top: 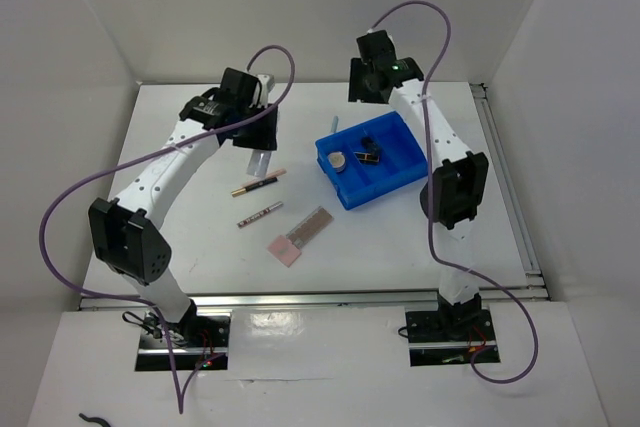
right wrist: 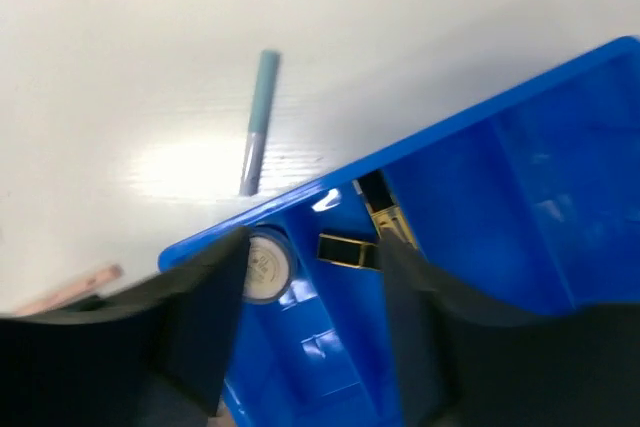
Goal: Organize the makeup
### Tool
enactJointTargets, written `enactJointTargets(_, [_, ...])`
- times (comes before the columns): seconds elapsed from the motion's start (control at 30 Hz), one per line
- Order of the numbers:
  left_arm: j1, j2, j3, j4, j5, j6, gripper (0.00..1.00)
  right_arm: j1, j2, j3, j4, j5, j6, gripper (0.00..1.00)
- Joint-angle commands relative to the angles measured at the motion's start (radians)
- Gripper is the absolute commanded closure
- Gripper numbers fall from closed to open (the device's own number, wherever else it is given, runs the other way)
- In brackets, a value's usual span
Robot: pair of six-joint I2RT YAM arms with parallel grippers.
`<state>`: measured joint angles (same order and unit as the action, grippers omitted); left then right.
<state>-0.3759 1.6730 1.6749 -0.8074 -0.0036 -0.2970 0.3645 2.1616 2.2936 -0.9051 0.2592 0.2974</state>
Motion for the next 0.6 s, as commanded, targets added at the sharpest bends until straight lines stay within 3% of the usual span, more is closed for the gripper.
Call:
enactJointTargets(0.0, [0.006,0.005,0.084,0.047,0.074,-0.036,1.0,-0.033,0.059,0.027,0.026,-0.159,0.015,0.48])
enactJointTargets(0.07, [0.006,0.016,0.095,0.062,0.111,-0.07,1.0,-0.058,0.072,0.047,0.011,-0.16,0.016,0.56])
enactJointTargets(0.17, [-0.006,0.034,0.106,0.164,0.269,-0.148,1.0,-0.116,0.002,-0.047,0.026,-0.17,0.065,0.57])
enactJointTargets(0.33, [-0.08,0.16,0.21,0.321,0.359,-0.344,1.0,-0.228,-0.25,-0.359,0.17,-0.205,0.127,0.44])
enactJointTargets(0.57, [-0.142,0.399,0.321,0.649,0.45,-0.625,1.0,-0.279,-0.632,-0.684,0.262,-0.222,0.129,0.39])
